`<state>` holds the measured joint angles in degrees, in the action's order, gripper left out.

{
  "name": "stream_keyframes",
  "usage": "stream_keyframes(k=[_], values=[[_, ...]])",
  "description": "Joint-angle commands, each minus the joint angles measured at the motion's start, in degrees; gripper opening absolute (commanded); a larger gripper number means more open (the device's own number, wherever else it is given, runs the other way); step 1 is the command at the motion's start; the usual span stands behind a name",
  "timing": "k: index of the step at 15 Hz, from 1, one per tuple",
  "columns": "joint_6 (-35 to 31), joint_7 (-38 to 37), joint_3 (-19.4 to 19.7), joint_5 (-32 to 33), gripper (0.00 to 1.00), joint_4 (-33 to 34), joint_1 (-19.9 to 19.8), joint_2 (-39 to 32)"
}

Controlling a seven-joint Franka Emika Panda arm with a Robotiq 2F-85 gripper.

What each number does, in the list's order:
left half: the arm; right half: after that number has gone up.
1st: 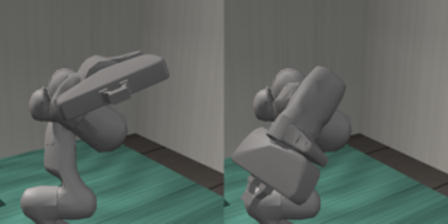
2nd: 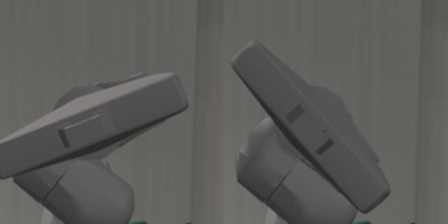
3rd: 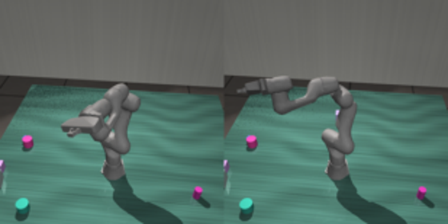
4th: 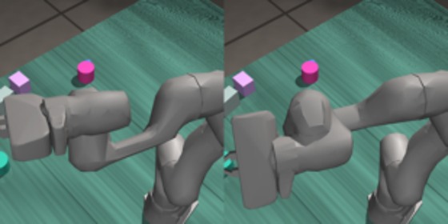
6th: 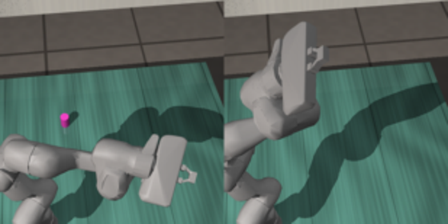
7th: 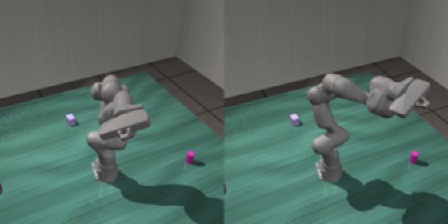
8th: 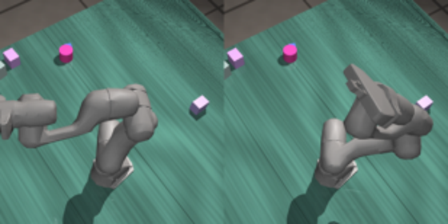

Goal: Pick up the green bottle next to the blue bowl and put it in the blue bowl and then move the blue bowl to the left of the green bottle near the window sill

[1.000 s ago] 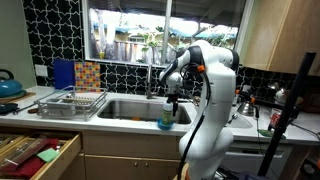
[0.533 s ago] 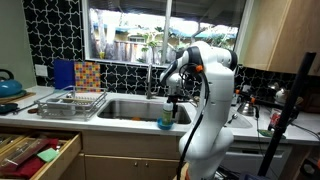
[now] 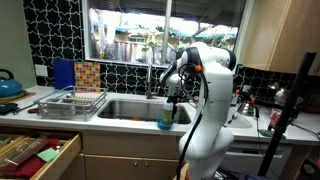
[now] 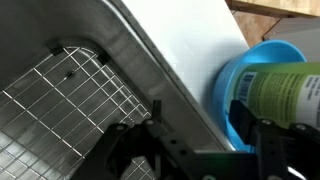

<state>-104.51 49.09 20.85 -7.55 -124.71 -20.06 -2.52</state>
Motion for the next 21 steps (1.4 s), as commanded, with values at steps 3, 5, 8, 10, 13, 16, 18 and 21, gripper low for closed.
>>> stream_keyframes(k=[3,5,8,10,13,16,18,21], values=[[0.2,1.8,-0.2,-1.7,0.54,-0.2,-0.9,-0.8],[0.4,2.1,-0.2,-1.9,0.46,-0.2,-0.9,-0.7],[0.4,2.3,-0.4,-2.0,0.39,-0.4,-0.7,-0.2],[0.4,2.4,-0.5,-1.8,0.38,-0.6,-0.6,0.3],[0.4,2.8,-0.7,-1.7,0.3,-0.7,-0.5,0.5],[0.3,3.2,-0.8,-1.7,0.24,-0.7,-0.5,0.5],[0.3,3.3,-1.0,-1.6,0.1,-0.7,-0.4,0.5],[0.3,3.5,-1.3,-1.7,0.0,-0.6,-0.3,0.2]])
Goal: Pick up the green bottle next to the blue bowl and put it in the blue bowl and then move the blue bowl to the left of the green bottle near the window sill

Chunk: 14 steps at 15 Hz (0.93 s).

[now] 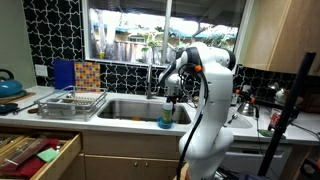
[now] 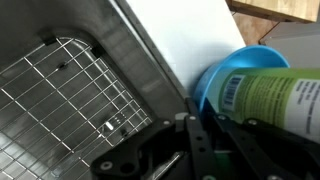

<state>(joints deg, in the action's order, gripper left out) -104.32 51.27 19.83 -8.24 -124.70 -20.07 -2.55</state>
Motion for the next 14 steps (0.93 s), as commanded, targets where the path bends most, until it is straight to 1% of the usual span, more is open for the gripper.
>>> stream_keyframes(k=[1,9,11,14], values=[[0.2,1.4,-0.3,-1.1,0.01,-0.6,-0.3,0.0],[1.4,1.4,-0.1,-3.1,0.01,0.4,-0.7,0.4],[1.7,0.4,0.2,-3.6,0.01,1.1,-1.0,0.8],[1.8,-4.8,1.3,-4.3,0.01,3.0,-1.9,1.0]])
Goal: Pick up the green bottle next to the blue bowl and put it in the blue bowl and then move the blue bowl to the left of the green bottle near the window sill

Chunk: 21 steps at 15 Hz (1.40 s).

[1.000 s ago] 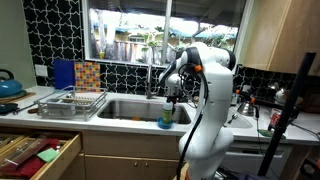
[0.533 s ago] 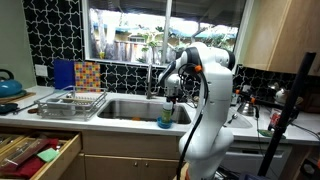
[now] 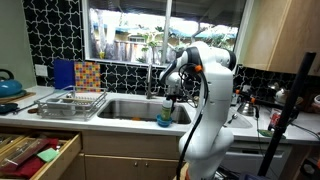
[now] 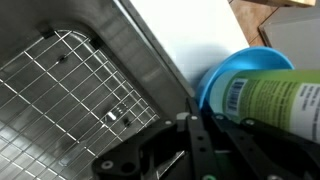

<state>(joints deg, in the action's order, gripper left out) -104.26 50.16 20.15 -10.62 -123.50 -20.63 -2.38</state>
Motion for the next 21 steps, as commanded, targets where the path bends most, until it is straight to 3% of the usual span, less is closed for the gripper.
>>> stream_keyframes(k=[1,5,6,13,16,21], values=[[2.6,-5.4,1.5,-2.6,0.01,2.8,-1.8,0.5],[4.1,-13.2,2.9,-5.6,0.01,6.0,-3.2,-0.5],[2.0,-10.1,2.3,-3.4,0.05,4.6,-2.6,-0.1],[2.3,-13.5,2.5,-4.7,0.01,5.7,-3.0,-0.6],[1.9,-20.1,3.1,-10.2,0.01,8.2,-3.9,-3.4],[-8.3,-27.0,3.5,-15.6,0.01,9.1,-5.7,-6.7]])
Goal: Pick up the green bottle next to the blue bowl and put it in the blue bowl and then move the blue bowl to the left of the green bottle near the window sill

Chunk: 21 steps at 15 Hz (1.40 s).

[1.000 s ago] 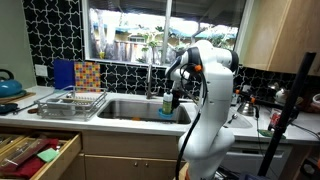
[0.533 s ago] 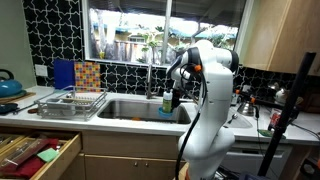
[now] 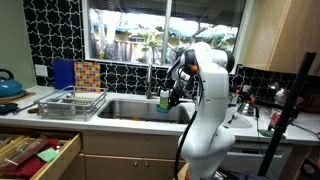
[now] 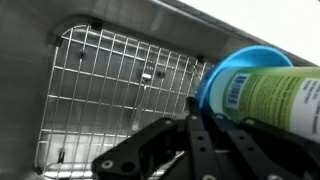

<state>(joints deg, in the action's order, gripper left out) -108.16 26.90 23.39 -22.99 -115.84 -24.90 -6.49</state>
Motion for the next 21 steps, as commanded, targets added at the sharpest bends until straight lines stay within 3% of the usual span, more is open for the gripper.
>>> stream_keyframes(k=[1,5,6,12,15,21], values=[[-6.9,-5.1,0.3,-4.0,0.01,1.5,-1.9,-3.2],[-15.7,-13.0,0.1,-5.5,0.01,2.1,-2.9,-5.8],[-13.5,-9.8,-0.6,-3.7,0.05,0.8,-3.0,-4.1],[-15.4,-12.8,-0.7,-3.7,0.05,1.8,-3.3,-5.4],[-22.3,-18.3,-1.6,-9.6,0.01,0.9,-2.6,-5.5],[-36.9,-34.4,-3.3,-11.7,0.01,0.0,-0.3,-7.3]])
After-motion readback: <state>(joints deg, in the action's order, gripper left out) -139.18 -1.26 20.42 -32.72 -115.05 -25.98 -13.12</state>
